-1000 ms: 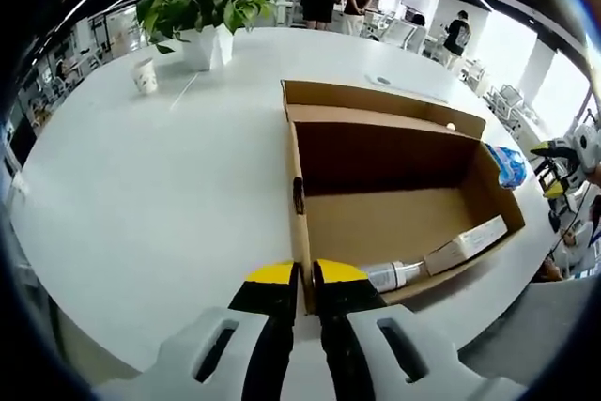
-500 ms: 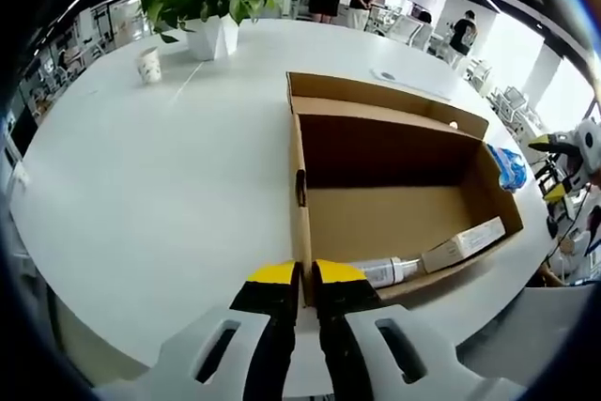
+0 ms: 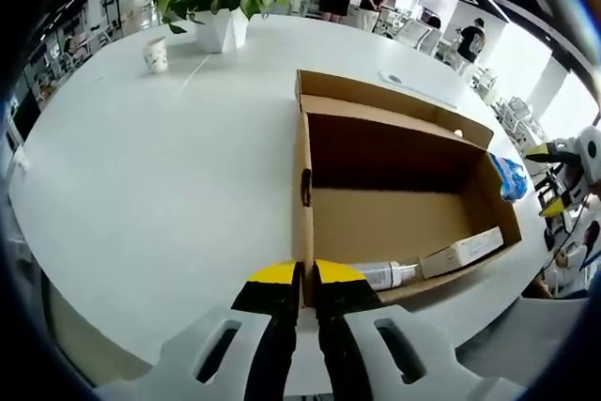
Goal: Operate the shoe box by opening the lid, removing the specified soft item, and placing it in the target area until the item is outside and the box remains undamaged.
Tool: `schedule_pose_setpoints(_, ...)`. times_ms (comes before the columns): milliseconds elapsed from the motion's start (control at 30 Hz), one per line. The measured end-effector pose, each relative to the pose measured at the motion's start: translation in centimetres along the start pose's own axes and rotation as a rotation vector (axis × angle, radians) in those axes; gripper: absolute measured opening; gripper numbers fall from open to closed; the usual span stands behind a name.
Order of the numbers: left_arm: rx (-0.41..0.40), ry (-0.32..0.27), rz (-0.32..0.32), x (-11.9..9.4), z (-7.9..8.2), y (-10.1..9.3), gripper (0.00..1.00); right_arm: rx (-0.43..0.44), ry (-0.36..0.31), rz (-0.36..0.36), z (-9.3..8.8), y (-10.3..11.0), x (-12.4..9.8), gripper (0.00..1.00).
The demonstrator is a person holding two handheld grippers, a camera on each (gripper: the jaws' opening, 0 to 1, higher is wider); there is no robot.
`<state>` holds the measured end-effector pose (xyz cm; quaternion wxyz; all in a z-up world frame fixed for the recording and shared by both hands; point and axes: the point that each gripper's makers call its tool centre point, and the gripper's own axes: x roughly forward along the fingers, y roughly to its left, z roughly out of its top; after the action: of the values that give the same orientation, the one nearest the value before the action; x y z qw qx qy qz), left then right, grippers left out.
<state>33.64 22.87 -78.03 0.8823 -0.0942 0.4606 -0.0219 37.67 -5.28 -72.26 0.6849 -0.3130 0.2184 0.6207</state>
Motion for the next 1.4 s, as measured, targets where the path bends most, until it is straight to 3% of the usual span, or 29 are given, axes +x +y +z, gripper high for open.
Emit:
schedule_pose_setpoints(633, -0.016, 0.001, 0.001, 0.8, 0.4, 0.9, 0.03, -0.046, 0.061, 0.13, 0.3, 1.5, 4.7, 0.48)
schedule_pose_setpoints(1400, -0.023, -0.003, -0.005, 0.8, 0.3, 0.9, 0.03, -0.089, 0.146, 0.207, -0.8, 2.9, 8.2, 0.45)
